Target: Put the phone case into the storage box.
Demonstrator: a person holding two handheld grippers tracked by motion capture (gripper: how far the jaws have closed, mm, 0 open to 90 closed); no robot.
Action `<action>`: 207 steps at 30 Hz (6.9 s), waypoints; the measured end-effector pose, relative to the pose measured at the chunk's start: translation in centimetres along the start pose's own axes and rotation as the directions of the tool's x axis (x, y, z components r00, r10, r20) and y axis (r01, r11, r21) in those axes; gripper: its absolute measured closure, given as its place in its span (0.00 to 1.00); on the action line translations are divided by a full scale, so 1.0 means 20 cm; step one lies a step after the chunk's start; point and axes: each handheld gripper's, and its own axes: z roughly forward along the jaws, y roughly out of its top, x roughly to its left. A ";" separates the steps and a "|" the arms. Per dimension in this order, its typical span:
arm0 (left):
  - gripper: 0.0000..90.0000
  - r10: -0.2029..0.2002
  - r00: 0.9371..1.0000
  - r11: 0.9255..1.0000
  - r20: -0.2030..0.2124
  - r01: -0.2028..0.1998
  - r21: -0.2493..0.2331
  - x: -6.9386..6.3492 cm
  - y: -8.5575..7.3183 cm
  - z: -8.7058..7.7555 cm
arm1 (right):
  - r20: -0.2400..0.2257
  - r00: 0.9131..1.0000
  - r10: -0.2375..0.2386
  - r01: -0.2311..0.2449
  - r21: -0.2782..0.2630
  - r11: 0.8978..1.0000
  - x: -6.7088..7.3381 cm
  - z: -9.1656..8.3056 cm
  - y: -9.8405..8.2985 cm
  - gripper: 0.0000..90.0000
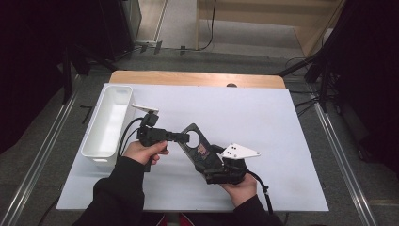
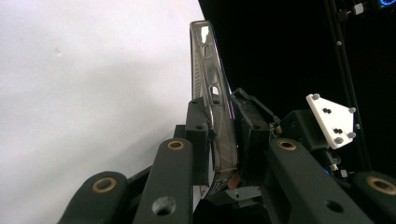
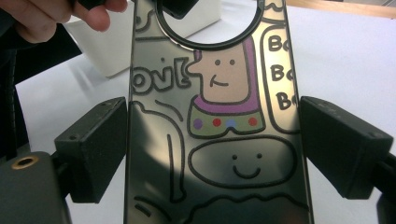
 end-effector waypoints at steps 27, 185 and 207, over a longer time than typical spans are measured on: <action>0.88 -0.028 0.999 1.000 0.020 0.028 -0.003 0.00 0.01 0.00 | 0.005 1.000 -0.016 0.016 -0.004 1.000 -0.01 0.02 -0.01 0.12; 0.88 0.469 0.869 0.880 -0.157 -0.444 0.170 -0.29 0.09 -0.01 | -0.018 0.999 0.030 -0.029 0.051 0.998 -0.15 0.03 0.37 0.37; 0.88 0.480 0.863 0.874 -0.154 -0.457 0.165 -0.30 0.08 0.00 | -0.017 1.000 0.024 -0.023 0.046 0.999 -0.13 0.06 0.38 0.67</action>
